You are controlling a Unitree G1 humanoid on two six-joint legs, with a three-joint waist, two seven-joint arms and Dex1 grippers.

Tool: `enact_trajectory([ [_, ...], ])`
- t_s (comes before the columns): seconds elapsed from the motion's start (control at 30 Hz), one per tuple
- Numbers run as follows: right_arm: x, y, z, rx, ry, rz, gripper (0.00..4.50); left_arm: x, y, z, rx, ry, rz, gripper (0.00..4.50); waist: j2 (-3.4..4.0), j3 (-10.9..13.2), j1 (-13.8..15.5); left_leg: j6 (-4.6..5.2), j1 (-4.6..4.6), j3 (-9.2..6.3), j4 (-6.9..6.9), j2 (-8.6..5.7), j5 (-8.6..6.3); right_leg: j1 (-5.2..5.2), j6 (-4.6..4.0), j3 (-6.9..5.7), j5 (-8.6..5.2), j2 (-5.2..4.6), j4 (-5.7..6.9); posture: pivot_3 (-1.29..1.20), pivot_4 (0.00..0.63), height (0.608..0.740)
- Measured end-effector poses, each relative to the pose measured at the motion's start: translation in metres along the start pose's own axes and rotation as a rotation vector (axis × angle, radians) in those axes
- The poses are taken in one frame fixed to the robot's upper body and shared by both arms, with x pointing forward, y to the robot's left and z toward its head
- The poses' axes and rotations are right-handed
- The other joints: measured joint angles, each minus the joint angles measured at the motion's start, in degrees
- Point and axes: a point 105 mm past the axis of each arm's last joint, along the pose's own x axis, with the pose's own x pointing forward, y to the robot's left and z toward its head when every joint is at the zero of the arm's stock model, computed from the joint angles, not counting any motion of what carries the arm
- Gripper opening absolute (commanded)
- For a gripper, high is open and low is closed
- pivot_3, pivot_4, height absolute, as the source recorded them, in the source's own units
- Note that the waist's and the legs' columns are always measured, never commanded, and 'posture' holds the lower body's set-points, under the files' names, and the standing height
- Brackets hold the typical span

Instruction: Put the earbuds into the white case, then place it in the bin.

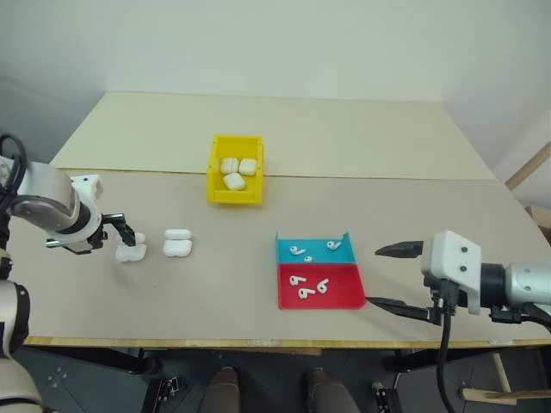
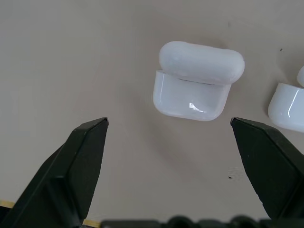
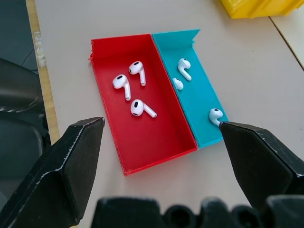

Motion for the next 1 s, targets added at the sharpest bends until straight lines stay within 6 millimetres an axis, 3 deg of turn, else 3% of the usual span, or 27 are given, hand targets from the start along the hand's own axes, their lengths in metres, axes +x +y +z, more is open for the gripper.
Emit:
enact_trajectory([
  [1.0, 0.002, 0.004, -0.008, 0.106, 0.028, -0.058, 4.49, 0.037, -0.014, -0.005, 0.038, 0.097, 0.027, 4.50, -0.18, -0.1, -0.1, -0.05, -0.06, -0.05, 0.01, -0.08, 0.03, -0.01, 0.05, -0.01, 0.01, -0.05, 0.00, 0.00, 0.150, 0.740],
])
